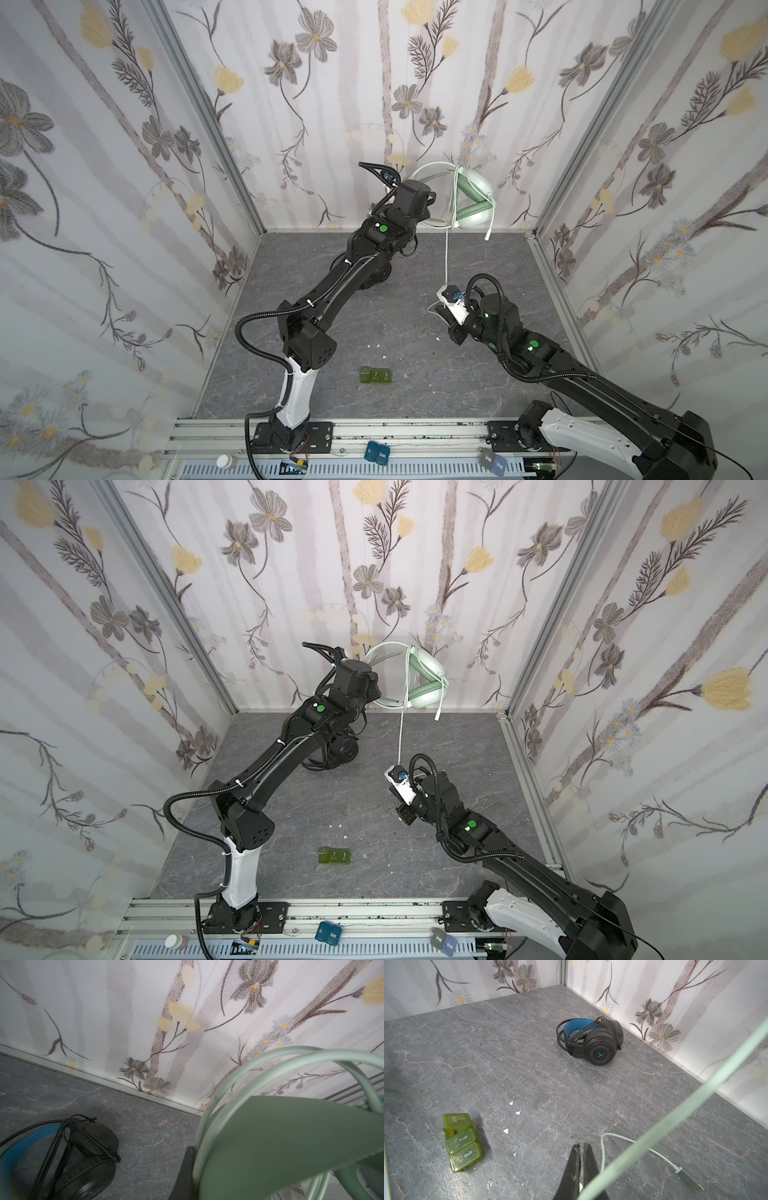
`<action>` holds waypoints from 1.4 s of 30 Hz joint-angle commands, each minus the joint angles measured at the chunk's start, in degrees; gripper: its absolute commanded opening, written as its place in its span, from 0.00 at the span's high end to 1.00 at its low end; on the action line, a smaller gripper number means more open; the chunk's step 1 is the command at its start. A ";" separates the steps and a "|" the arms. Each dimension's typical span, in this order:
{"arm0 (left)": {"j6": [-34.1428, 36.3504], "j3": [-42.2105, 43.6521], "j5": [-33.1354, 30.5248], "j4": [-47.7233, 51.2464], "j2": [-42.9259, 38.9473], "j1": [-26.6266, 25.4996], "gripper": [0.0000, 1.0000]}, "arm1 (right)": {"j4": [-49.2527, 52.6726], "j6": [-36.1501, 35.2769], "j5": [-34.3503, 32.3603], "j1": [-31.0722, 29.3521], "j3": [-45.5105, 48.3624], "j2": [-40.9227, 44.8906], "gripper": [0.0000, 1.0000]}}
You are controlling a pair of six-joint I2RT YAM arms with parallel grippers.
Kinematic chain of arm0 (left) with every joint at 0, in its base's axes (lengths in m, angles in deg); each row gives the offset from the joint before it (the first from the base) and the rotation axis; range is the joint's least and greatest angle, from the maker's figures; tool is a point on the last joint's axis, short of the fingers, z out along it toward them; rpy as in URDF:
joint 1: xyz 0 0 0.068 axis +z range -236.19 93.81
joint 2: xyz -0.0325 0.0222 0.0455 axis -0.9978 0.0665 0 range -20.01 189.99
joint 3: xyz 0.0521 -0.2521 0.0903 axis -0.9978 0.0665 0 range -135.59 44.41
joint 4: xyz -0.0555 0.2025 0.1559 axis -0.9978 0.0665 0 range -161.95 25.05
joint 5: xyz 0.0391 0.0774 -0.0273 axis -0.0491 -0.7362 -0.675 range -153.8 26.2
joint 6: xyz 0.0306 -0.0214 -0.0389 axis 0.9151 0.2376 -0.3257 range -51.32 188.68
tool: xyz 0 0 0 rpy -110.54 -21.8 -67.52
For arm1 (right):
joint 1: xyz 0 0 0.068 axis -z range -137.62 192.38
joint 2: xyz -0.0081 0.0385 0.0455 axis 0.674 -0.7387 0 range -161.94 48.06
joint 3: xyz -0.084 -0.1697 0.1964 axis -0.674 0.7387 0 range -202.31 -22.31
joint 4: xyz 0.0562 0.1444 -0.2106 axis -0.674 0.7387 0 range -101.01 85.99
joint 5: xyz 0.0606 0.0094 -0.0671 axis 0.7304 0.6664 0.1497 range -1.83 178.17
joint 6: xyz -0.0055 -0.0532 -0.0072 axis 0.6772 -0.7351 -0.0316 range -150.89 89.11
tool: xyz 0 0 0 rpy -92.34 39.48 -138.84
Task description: Wrap the headphones
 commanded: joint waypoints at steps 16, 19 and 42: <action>29.21 7.12 -15.68 -4.73 -4.16 -3.61 1.00 | 9.78 -7.20 -9.83 -1.64 -12.10 0.83 1.00; 36.20 12.23 -16.55 -7.19 -7.05 -4.67 1.00 | 10.49 -8.99 -11.86 -1.65 -13.80 0.23 1.00; 48.41 31.35 1.25 2.41 -23.60 -6.73 1.00 | 11.29 -14.91 -18.57 6.86 -17.88 -1.87 1.00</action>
